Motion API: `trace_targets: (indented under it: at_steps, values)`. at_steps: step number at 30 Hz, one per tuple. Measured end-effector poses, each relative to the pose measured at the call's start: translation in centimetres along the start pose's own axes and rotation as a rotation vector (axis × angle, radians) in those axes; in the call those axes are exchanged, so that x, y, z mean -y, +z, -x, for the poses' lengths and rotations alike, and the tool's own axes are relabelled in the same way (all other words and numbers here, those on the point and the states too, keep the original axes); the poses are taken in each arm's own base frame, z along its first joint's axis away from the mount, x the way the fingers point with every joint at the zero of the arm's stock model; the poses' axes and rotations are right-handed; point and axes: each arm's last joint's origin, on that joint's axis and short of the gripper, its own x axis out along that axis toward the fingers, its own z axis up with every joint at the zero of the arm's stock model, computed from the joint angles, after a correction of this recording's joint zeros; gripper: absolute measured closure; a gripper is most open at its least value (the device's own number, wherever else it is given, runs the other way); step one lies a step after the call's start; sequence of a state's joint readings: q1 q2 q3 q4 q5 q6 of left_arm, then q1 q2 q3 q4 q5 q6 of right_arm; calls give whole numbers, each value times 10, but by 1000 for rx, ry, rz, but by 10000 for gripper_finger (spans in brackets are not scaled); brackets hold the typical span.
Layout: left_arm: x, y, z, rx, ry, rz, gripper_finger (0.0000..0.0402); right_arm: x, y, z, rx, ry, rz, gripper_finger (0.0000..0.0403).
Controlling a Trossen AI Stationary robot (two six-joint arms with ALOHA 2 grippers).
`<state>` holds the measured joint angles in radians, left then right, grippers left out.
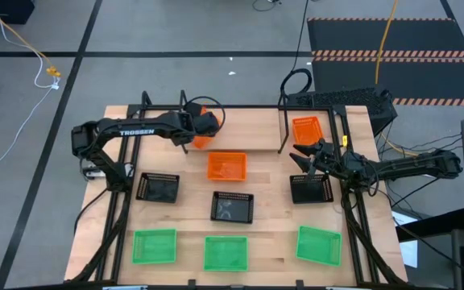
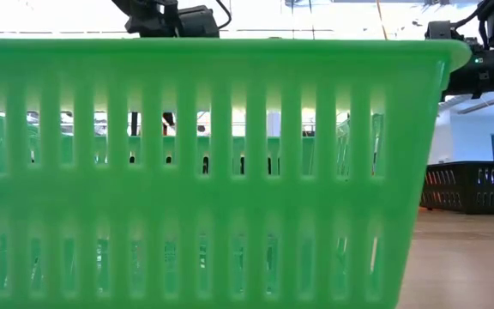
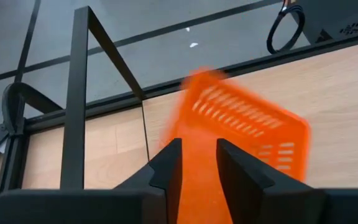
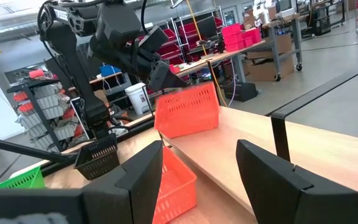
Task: Stack baskets on shelf by color
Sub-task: Put the top left orange basket on the shelf
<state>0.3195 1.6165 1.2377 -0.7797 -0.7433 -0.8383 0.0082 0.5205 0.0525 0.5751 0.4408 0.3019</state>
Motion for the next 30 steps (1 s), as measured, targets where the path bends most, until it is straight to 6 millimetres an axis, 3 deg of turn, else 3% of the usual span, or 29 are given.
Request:
trace_targets:
  at_steps: [6,13,15,22,30]
  values:
    - [3,1,0,-7,-46,-106,261,0,0,0,0,0,0,204]
    - [7,0,16,26,-167,-792,250,0,0,0,0,0,4,204]
    - [9,-2,19,21,-225,-911,250,0,0,0,1,0,7,204]
    - [-2,-9,2,-206,-370,-988,250,0,0,0,3,0,2,204]
    - [-6,-13,11,-227,-431,-1154,250,0,0,0,3,-1,6,204]
